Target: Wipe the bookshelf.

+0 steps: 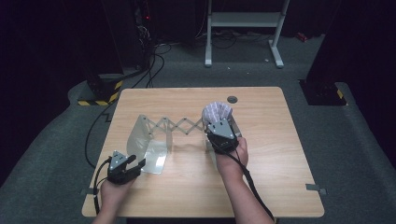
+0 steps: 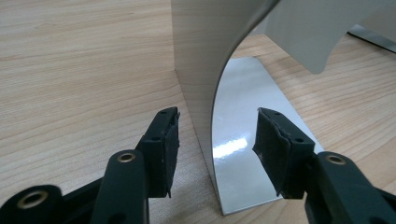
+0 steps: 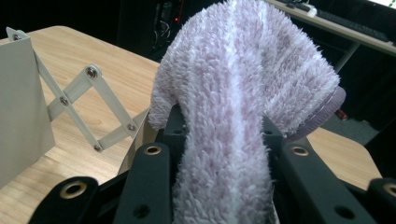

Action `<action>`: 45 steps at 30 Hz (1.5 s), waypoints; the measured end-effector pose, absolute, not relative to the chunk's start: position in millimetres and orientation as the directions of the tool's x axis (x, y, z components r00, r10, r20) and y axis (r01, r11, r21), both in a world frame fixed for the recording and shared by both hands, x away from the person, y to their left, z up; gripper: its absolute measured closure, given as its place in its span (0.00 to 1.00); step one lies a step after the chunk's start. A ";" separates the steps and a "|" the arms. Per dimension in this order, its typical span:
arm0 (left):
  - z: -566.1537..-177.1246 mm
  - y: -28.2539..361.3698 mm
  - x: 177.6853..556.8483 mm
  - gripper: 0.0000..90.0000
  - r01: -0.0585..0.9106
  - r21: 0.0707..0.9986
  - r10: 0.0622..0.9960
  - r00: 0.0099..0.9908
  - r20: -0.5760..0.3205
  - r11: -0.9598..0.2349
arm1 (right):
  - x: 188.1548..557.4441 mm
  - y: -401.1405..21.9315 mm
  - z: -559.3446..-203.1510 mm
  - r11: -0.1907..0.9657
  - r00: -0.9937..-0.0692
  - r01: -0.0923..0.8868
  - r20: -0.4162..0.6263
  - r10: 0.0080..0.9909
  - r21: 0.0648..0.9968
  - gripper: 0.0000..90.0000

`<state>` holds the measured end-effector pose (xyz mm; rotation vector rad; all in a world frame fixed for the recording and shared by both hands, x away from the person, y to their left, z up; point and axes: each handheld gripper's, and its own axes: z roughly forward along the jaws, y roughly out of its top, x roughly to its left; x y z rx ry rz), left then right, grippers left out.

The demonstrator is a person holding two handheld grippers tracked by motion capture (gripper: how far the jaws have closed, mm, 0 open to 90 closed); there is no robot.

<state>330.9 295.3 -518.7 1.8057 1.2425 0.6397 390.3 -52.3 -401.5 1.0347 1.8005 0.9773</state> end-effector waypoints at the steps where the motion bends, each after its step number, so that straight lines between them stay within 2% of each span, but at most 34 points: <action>1: -518.9 295.3 331.0 0.55 0.500 0.850 0.924 0.381 -0.046 -0.164 | 390.2 -52.2 -403.3 0.367 -0.327 0.273 -0.273 0.905 0.890 0.75; 7: -519.2 294.6 330.9 0.55 0.501 0.849 0.922 0.384 -0.045 -0.167 | 392.1 -49.3 -443.6 0.390 -0.351 0.355 -0.266 0.898 0.849 0.75; 15: -520.6 293.1 331.5 0.55 0.507 0.844 0.919 0.391 -0.044 -0.175 | 399.1 -50.7 -501.6 0.444 -0.404 0.496 -0.255 0.879 0.746 0.74; 18: -520.7 293.6 331.6 0.55 0.509 0.843 0.920 0.390 -0.043 -0.176 | 395.4 -55.2 -509.3 0.441 -0.424 0.501 -0.232 0.875 0.745 0.74; 22: -521.5 292.9 332.2 0.55 0.508 0.841 0.919 0.393 -0.034 -0.186 | 379.5 -61.3 -505.5 0.414 -0.456 0.456 -0.193 0.869 0.788 0.73; 29: -522.7 290.5 332.7 0.55 0.513 0.837 0.919 0.393 -0.030 -0.192 | 378.0 -68.1 -510.5 0.344 -0.489 0.477 -0.082 0.869 0.809 0.73; 33: -522.9 291.0 333.1 0.55 0.517 0.834 0.921 0.388 -0.030 -0.191 | 373.8 -66.5 -502.7 0.327 -0.506 0.456 -0.061 0.860 0.828 0.73; 40: -522.7 291.6 332.8 0.55 0.515 0.836 0.921 0.388 -0.029 -0.190 | 362.8 -68.1 -476.4 0.282 -0.527 0.397 -0.034 0.849 0.874 0.73; 45: -522.9 292.0 333.3 0.55 0.515 0.836 0.922 0.387 -0.030 -0.189 | 352.7 -70.6 -447.9 0.264 -0.540 0.322 -0.053 0.840 0.909 0.73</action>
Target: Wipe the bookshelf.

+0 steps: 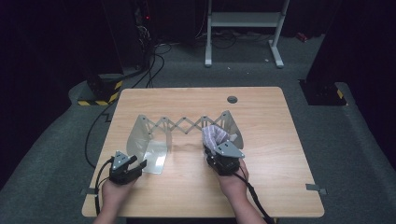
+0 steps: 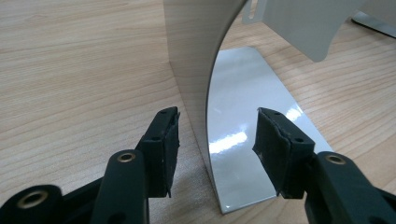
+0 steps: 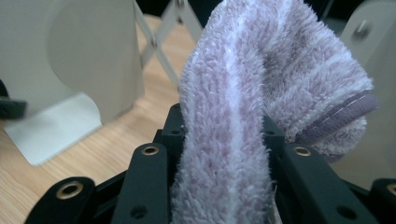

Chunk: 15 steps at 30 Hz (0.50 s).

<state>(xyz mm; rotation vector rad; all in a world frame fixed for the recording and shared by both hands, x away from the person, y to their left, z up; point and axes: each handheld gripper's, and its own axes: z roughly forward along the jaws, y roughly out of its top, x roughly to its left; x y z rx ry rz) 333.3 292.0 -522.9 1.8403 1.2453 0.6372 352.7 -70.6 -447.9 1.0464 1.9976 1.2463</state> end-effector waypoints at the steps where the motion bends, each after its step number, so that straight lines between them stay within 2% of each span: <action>1: -522.9 292.0 333.4 0.55 0.516 0.836 0.922 0.386 -0.031 -0.188 | 350.9 -70.9 -442.9 0.261 -0.542 0.307 -0.057 0.839 0.915 0.73; 7: -522.7 291.9 333.0 0.55 0.513 0.837 0.921 0.388 -0.031 -0.189 | 348.0 -70.6 -442.4 0.271 -0.541 0.304 -0.069 0.838 0.913 0.73; 15: -522.4 291.5 332.5 0.55 0.514 0.836 0.920 0.390 -0.029 -0.191 | 362.1 -62.4 -494.3 0.357 -0.544 0.425 -0.081 0.835 0.832 0.73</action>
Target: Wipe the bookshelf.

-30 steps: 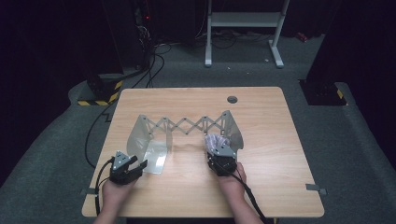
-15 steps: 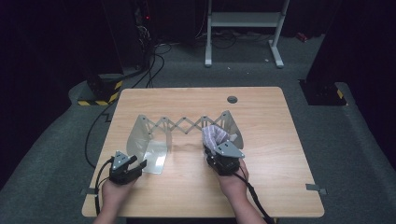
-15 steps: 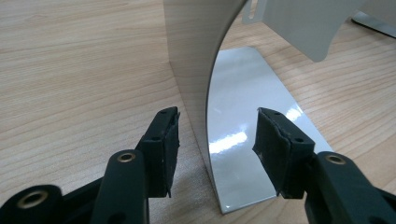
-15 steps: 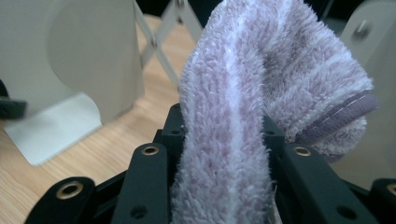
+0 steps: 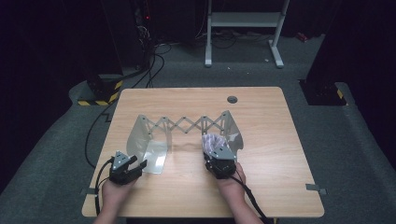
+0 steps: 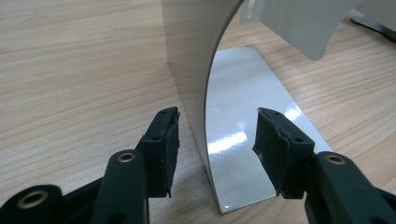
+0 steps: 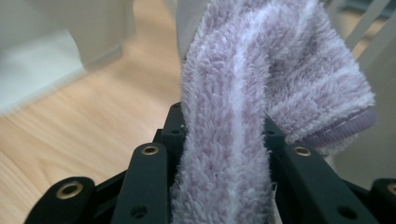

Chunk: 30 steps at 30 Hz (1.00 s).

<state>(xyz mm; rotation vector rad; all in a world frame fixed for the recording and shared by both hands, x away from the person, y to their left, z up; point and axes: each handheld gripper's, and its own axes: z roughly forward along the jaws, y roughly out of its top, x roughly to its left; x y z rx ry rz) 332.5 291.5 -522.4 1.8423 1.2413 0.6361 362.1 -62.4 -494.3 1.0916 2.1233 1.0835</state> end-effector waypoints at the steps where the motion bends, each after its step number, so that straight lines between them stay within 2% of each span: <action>1: -522.4 291.5 332.4 0.55 0.514 0.837 0.920 0.390 -0.031 -0.189 | 364.8 -60.8 -501.9 0.377 -0.546 0.441 -0.090 0.833 0.815 0.73; 4: -522.3 291.5 332.4 0.55 0.513 0.838 0.920 0.391 -0.034 -0.187 | 371.2 -58.1 -515.4 0.413 -0.549 0.462 -0.113 0.828 0.785 0.73; 7: -522.7 291.4 332.8 0.55 0.513 0.837 0.918 0.395 -0.031 -0.192 | 376.4 -57.2 -510.1 0.418 -0.547 0.454 -0.124 0.828 0.787 0.73; 16: -521.9 291.8 332.2 0.55 0.508 0.841 0.918 0.394 -0.034 -0.187 | 390.9 -53.1 -473.4 0.410 -0.505 0.404 -0.175 0.845 0.818 0.73; 25: -521.7 291.9 332.2 0.55 0.506 0.842 0.918 0.396 -0.033 -0.188 | 392.1 -47.7 -417.7 0.394 -0.473 0.290 -0.227 0.851 0.872 0.72; 30: -521.4 292.0 332.1 0.55 0.503 0.843 0.917 0.399 -0.030 -0.191 | 396.2 -45.3 -423.4 0.409 -0.471 0.312 -0.234 0.850 0.857 0.73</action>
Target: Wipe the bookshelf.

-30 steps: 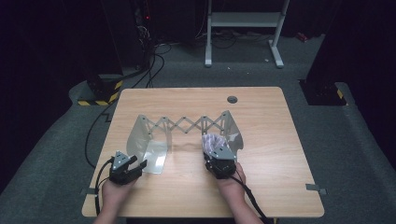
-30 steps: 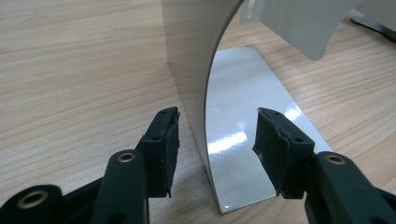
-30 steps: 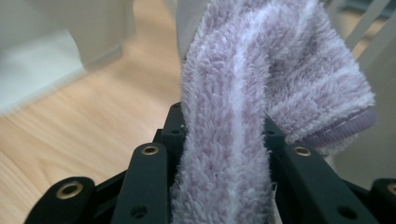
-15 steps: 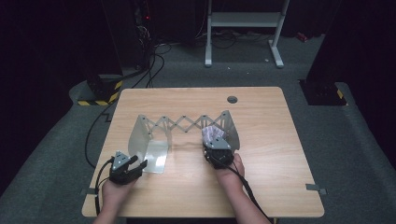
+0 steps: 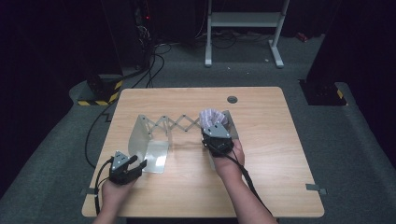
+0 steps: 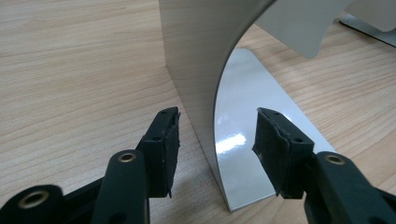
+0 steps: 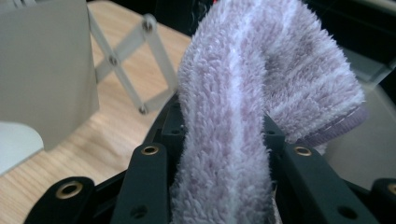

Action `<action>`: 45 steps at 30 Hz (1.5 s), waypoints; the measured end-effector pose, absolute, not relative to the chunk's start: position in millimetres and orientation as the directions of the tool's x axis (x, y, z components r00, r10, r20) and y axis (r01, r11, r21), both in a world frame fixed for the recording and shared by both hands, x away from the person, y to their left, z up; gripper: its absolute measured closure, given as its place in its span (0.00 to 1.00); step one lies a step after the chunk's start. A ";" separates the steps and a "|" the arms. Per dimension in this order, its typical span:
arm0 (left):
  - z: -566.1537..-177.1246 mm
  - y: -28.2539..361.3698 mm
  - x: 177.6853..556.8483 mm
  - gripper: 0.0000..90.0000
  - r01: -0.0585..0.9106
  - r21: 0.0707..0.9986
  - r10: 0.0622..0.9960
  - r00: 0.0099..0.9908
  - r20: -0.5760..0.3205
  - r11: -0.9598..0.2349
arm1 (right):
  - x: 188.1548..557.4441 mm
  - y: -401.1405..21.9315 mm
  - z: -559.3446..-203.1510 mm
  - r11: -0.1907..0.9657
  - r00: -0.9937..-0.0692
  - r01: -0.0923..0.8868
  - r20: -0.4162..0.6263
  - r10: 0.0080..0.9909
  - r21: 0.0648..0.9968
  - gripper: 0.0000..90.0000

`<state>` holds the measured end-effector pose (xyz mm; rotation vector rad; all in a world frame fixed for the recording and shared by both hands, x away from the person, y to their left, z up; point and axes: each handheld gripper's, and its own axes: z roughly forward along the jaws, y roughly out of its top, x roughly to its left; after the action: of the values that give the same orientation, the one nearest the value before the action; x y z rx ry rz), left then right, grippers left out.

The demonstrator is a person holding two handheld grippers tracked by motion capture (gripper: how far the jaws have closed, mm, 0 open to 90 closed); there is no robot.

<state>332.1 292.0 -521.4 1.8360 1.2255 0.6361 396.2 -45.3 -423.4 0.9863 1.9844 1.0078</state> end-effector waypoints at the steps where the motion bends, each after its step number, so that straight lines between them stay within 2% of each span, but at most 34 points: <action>1: -521.5 291.7 332.0 0.55 0.504 0.843 0.916 0.399 -0.034 -0.188 | 396.7 -44.7 -427.7 0.411 -0.472 0.322 -0.232 0.851 0.853 0.73; 13: -521.7 291.5 332.1 0.56 0.506 0.842 0.916 0.399 -0.033 -0.190 | 402.8 -40.5 -496.6 0.472 -0.511 0.447 -0.216 0.832 0.760 0.73; 16: -521.7 291.3 332.1 0.56 0.504 0.842 0.916 0.400 -0.032 -0.191 | 400.8 -40.9 -506.9 0.484 -0.520 0.454 -0.219 0.826 0.749 0.73; 22: -521.8 291.0 332.1 0.56 0.505 0.842 0.917 0.398 -0.029 -0.192 | 388.6 -43.9 -492.5 0.471 -0.535 0.419 -0.207 0.819 0.777 0.73; 31: -521.7 291.2 332.4 0.56 0.506 0.842 0.919 0.392 -0.030 -0.188 | 346.3 -57.5 -444.8 0.386 -0.553 0.266 -0.188 0.811 0.883 0.73; 34: -521.3 290.4 332.3 0.56 0.504 0.842 0.919 0.394 -0.025 -0.193 | 347.3 -58.2 -455.6 0.392 -0.558 0.290 -0.179 0.810 0.873 0.73; 39: -521.4 289.7 332.9 0.56 0.503 0.841 0.919 0.394 -0.019 -0.199 | 354.5 -53.5 -500.4 0.464 -0.585 0.398 -0.171 0.793 0.791 0.73; 45: -521.9 289.1 342.0 0.56 0.495 0.846 0.924 0.383 -0.007 -0.199 | 339.5 -68.2 -505.9 0.447 -0.574 0.382 -0.171 0.801 0.809 0.73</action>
<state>342.0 289.1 -521.9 1.8373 1.2319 0.6706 339.5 -68.2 -505.9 0.9872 2.1568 1.0084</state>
